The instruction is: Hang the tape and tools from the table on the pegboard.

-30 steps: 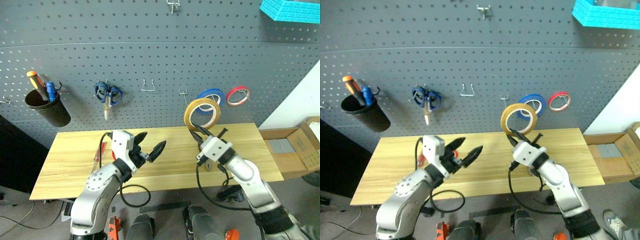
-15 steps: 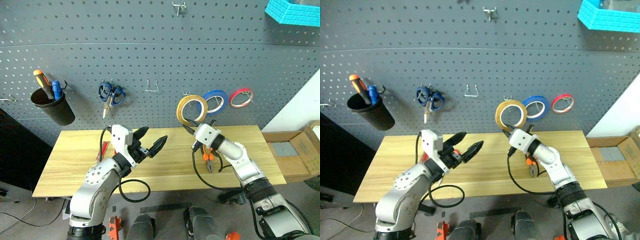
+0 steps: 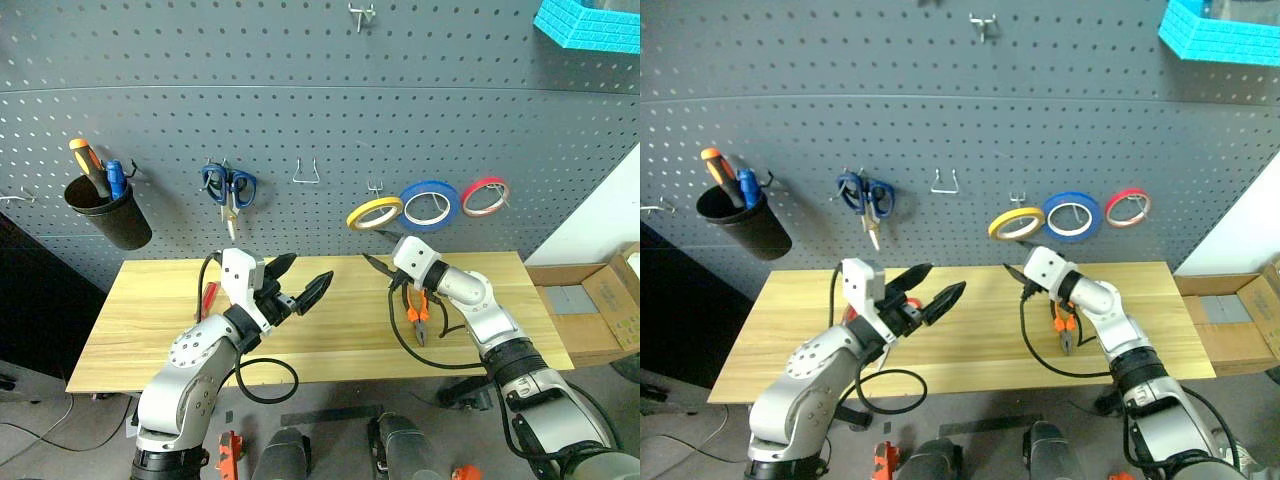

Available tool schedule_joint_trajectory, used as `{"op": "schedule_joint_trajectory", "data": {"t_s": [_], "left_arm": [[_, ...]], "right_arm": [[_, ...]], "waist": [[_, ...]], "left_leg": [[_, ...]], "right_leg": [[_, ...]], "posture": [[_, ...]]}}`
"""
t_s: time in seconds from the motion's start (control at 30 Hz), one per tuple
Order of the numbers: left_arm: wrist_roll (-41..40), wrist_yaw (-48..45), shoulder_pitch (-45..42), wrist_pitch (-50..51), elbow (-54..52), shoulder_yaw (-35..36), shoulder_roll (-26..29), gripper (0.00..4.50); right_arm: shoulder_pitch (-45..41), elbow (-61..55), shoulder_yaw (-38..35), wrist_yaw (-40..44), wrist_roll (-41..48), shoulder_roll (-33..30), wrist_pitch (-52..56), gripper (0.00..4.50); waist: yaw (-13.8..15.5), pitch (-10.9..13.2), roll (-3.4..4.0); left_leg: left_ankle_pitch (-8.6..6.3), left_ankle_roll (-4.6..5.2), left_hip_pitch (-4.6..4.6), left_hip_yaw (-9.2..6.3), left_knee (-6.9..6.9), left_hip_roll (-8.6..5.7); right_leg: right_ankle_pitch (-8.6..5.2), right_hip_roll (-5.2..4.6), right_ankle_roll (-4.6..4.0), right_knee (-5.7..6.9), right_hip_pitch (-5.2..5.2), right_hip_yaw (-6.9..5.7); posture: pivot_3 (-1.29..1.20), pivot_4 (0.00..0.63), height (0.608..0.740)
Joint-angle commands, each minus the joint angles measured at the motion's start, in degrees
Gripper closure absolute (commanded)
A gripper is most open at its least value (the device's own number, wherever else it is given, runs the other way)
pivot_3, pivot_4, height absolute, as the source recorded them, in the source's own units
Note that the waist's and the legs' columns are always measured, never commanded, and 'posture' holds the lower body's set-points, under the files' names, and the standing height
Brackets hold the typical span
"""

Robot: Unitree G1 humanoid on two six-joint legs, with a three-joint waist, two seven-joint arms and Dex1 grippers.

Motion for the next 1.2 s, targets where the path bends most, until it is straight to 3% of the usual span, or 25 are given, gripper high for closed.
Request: {"op": "schedule_joint_trajectory", "data": {"t_s": [0.03,0.1,0.17,0.3,0.4,0.53,0.77,1.2], "left_arm": [[-1.3,-0.2,0.7,-1.0,-2.3,-0.3,0.4,0.0],[-1.1,-0.8,1.6,-1.2,-2.2,-0.7,0.7,0.0],[0.0,-2.4,3.4,-2.1,-1.4,-1.5,2.2,0.0],[5.8,-8.2,6.5,-7.7,1.5,-5.5,8.9,0.0],[11.5,-13.5,5.5,-14.2,5.7,-9.9,14.6,0.0],[13.3,-16.7,1.6,-17.7,10.0,-11.9,16.7,0.0],[15.9,-21.1,-3.6,-22.6,16.4,-13.6,17.8,0.0],[16.3,-20.3,-0.9,-23.2,15.8,-14.1,15.8,0.0]], "right_arm": [[3.9,-6.4,-1.0,0.8,1.1,-1.0,2.0,0.61],[7.7,-11.2,-1.2,1.3,1.3,-1.8,5.0,0.03],[12.7,-18.0,-1.8,0.6,0.8,-2.6,11.0,0.03],[19.5,-30.8,-5.2,-1.9,3.4,-1.5,35.3,0.03],[18.9,-35.1,-8.7,-5.4,6.0,1.8,56.9,0.03],[13.6,-35.2,-12.6,-9.4,8.2,5.5,72.5,0.03],[3.3,-28.8,-13.6,-12.9,10.0,7.8,84.0,0.03],[-2.2,-13.4,-15.1,-17.7,9.9,8.6,83.8,0.03]], "waist": [[0.0,0.0,0.01],[0.0,0.0,0.01],[0.0,0.0,0.02],[-0.2,0.1,0.13],[-0.3,0.2,0.3],[-0.5,0.8,0.75],[-1.5,1.9,0.9],[-1.6,4.0,0.88]], "left_leg": [[0.0,0.0,0.0,-0.01,0.0,0.0],[0.0,0.0,-0.01,0.0,0.0,0.02],[0.0,0.0,-0.02,-0.02,-0.01,0.03],[-0.01,0.01,0.02,-0.02,-0.01,0.04],[0.0,0.01,0.1,0.0,0.01,0.05],[0.04,0.05,0.16,0.06,0.02,0.09],[-0.01,0.14,-0.15,-0.02,-0.12,0.04],[-0.13,0.35,-0.84,-0.21,-0.13,0.16]], "right_leg": [[0.0,0.0,0.0,0.0,0.0,0.0],[0.0,-0.01,0.0,-0.01,0.0,0.0],[-0.01,-0.03,0.0,-0.01,-0.01,0.0],[-0.07,-0.02,-0.06,0.03,-0.01,0.04],[-0.47,0.01,-0.18,0.1,0.0,0.07],[-0.47,0.07,-0.23,0.09,0.02,0.05],[-0.23,0.07,-0.21,0.08,-0.27,-0.07],[-0.2,-0.15,-0.17,0.08,-0.99,-0.04]], "posture": [[0.01,0.146,0.74],[0.0,0.152,0.74],[-0.01,0.164,0.74],[-0.03,0.194,0.74],[-0.05,0.217,0.74],[-0.06,0.24,0.74],[-0.05,0.277,0.74],[-0.02,0.317,0.74]]}}
